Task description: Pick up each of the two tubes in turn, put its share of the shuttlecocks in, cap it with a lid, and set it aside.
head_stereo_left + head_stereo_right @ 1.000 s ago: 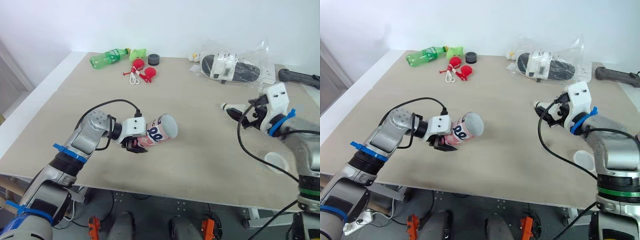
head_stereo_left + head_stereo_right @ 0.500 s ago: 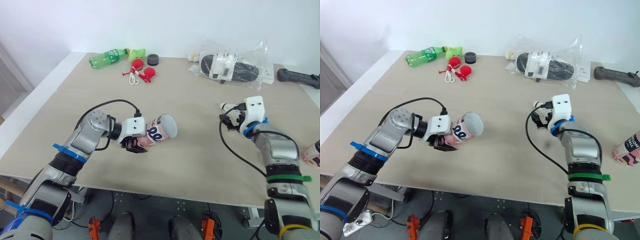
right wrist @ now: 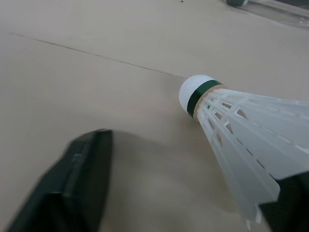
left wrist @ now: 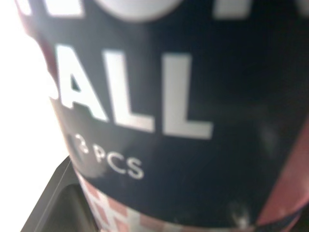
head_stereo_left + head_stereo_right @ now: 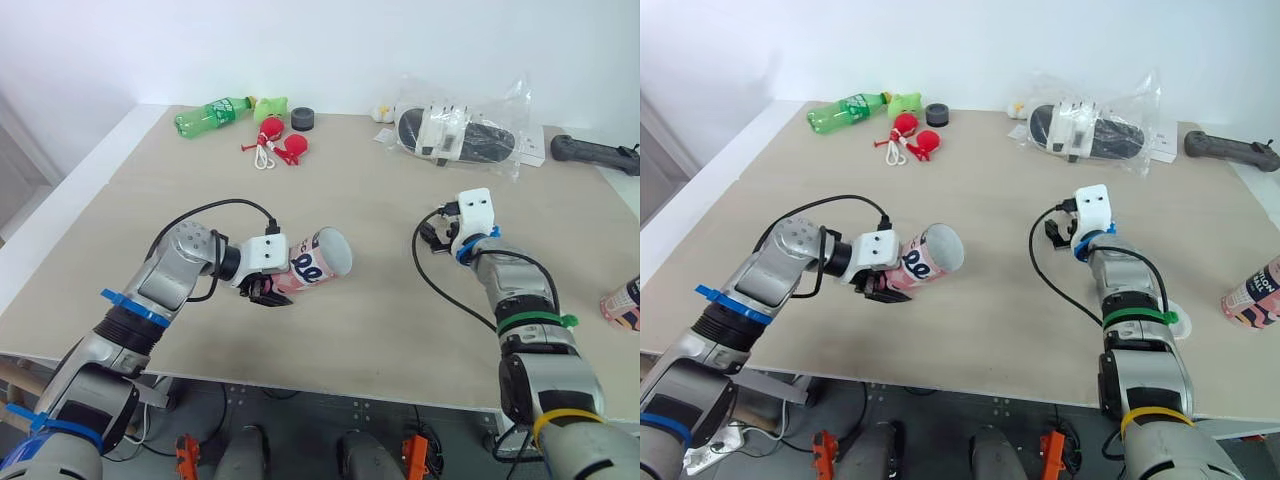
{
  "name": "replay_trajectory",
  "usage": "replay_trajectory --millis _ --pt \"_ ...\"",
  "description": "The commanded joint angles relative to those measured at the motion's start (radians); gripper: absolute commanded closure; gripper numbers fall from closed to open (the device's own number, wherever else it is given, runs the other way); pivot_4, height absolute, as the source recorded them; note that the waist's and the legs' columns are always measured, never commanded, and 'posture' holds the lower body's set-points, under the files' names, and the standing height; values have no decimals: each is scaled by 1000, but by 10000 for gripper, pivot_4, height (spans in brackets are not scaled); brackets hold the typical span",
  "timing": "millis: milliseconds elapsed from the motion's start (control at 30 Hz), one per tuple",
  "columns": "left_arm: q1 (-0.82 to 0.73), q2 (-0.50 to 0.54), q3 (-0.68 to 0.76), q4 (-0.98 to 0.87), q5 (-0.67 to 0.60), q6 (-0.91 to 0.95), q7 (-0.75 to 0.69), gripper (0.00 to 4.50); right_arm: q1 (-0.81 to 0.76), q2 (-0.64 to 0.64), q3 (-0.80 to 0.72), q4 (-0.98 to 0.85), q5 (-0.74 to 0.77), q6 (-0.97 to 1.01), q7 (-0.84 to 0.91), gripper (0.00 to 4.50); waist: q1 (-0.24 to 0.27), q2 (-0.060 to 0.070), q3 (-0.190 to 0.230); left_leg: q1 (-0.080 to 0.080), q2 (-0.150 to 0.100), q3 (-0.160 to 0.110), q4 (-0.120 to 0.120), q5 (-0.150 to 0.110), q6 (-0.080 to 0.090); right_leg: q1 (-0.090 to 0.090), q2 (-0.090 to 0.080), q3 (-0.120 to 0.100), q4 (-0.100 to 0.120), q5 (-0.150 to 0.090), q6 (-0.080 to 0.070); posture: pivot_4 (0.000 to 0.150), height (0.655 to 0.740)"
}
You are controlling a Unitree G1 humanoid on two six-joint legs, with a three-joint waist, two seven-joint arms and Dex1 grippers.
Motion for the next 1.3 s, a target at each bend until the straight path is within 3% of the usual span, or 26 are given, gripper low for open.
replay_trajectory --millis 33,100,133,167,267,333,433,600,700,933,1067,1300 --pt "13 7 -5 -21 1 13 5 14265 -42 -3 -10 22 -7 -46 -10 21033 0 0 0 0 0 0 0 0 0 0 0 0 0 0 0 1500 7400" --pt "14 8 -4 -23 1 15 6 14265 -45 -4 -4 29 -14 -55 1 29605 -1 0 0 0 0 0 0 0 0 0 0 0 0 0 0 1500 7400" --pt "14 8 -4 -24 2 16 7 14265 -45 -5 -3 28 -14 -57 4 31396 -1 0 0 0 0 0 -1 0 0 0 0 0 0 0 0 1500 7400" --pt "14 8 -4 -24 2 16 7 14265 -43 -5 -2 23 -14 -57 9 38011 -1 0 0 0 0 0 -1 0 0 0 0 0 0 0 0 1500 7400" --pt "13 6 -5 -21 1 13 8 14265 -32 -12 4 -12 -17 -56 36 43925 -1 0 0 0 0 0 -1 0 0 0 0 0 0 0 -1 1500 7400" --pt "11 4 -7 -18 1 11 9 14265 -20 -20 15 -53 -23 -58 68 43925 -1 0 0 0 0 0 -1 0 0 0 0 0 0 0 -1 1500 7400" --pt "9 1 -10 -13 2 9 7 14265 74 -69 82 -370 18 -48 305 43925 0 1 0 0 0 0 -1 0 0 0 0 0 0 0 0 1500 7400" --pt "13 -1 -13 -13 1 8 5 14265 202 -240 115 -953 216 154 652 43925 4 4 2 -1 -1 -1 -3 0 0 -1 0 0 0 -2 1 1500 7400" --pt "15 -2 -14 -11 2 6 5 14265 203 -351 108 -1138 296 257 755 43925 3 4 2 0 0 -1 -3 0 0 -1 0 -1 0 -5 6 1500 7400" --pt "12 -12 -18 2 4 2 8 14265 158 -485 183 -1290 307 339 863 43925 2 2 2 1 1 0 -2 0 0 0 -1 -1 0 -5 4 1500 7400" --pt "10 -20 -18 7 4 1 11 14265 105 -435 307 -1323 235 355 837 43925 4 2 2 1 1 0 -3 0 0 -1 -1 -1 0 -6 4 1500 7400" --pt "13 -24 -16 3 6 6 12 14265 69 -355 372 -1354 225 379 837 43925 13 2 2 -1 0 0 -3 0 0 -2 -1 -2 0 -6 4 1500 7400"
